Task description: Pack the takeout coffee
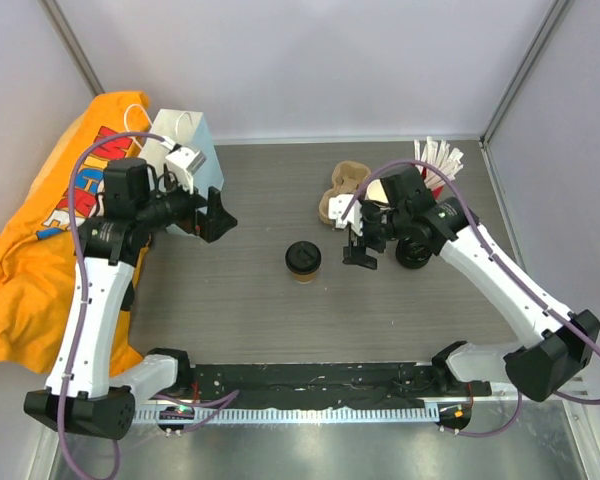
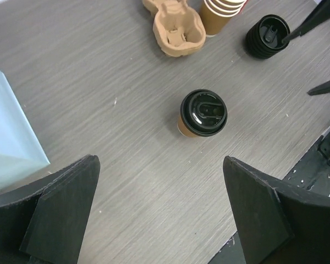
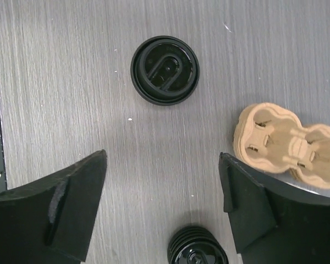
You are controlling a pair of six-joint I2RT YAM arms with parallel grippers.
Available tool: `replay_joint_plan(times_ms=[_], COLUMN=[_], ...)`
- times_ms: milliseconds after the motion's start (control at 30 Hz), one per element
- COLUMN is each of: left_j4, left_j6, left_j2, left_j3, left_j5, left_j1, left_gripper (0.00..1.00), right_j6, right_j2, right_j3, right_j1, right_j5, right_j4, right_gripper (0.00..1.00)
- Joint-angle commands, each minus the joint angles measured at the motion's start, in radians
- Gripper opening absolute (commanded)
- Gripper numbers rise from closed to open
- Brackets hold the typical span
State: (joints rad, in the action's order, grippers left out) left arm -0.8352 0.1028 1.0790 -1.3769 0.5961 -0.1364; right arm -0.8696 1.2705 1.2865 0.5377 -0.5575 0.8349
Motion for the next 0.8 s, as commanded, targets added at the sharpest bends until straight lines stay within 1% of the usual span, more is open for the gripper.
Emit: replay_joint_plan(times_ms=[0, 67, 100, 300, 333, 400, 433, 467, 533, 567, 633, 767], left_j4=[0.097, 0.108, 0.113, 0.146, 0.15, 0.157, 0.157, 0.162, 0.168, 0.169, 0.177, 0.185], left_j6=[-0.041, -0.051, -0.06, -0.095, -0.095, -0.097, -0.124, -0.126, -0.132, -0.137, -0.143, -0.156], left_j2=[-0.027, -0.033, -0.034, -0.045, -0.047, -0.054, -0.054, -0.056, -0.057, -0.057, -0.059, -0.054], left_j3=[0.041, 0.052, 0.055, 0.078, 0.079, 0.087, 0.09, 0.093, 0.096, 0.099, 0.104, 0.108], left_j5=[0.067, 0.082, 0.093, 0.146, 0.152, 0.157, 0.157, 0.157, 0.16, 0.162, 0.177, 0.2], left_j1=[0.043, 0.055, 0.072, 0.132, 0.132, 0.173, 0.179, 0.185, 0.204, 0.208, 0.222, 0.239], left_gripper=[1.0, 1.0, 1.0, 1.0, 1.0, 1.0, 1.0, 1.0, 1.0, 1.0, 1.0, 1.0], right_j6=[-0.058, -0.069, -0.078, -0.147, -0.161, -0.183, -0.189, -0.195, -0.201, -0.209, -0.221, -0.239], right_j2=[0.052, 0.073, 0.085, 0.191, 0.202, 0.234, 0.246, 0.272, 0.296, 0.306, 0.332, 0.369], right_j3=[0.031, 0.039, 0.04, 0.08, 0.077, 0.077, 0.085, 0.092, 0.109, 0.112, 0.122, 0.131], right_j1=[0.053, 0.076, 0.099, 0.182, 0.188, 0.196, 0.203, 0.206, 0.212, 0.214, 0.219, 0.231], right_j5=[0.024, 0.044, 0.05, 0.091, 0.093, 0.102, 0.102, 0.102, 0.1, 0.099, 0.105, 0.119], right_j4=[-0.031, -0.03, -0.025, -0.003, -0.008, -0.031, -0.033, -0.034, -0.033, -0.033, -0.031, -0.03], right_gripper=[0.82, 0.8, 0.76, 0.7, 0.7, 0.67, 0.66, 0.63, 0.61, 0.56, 0.52, 0.51])
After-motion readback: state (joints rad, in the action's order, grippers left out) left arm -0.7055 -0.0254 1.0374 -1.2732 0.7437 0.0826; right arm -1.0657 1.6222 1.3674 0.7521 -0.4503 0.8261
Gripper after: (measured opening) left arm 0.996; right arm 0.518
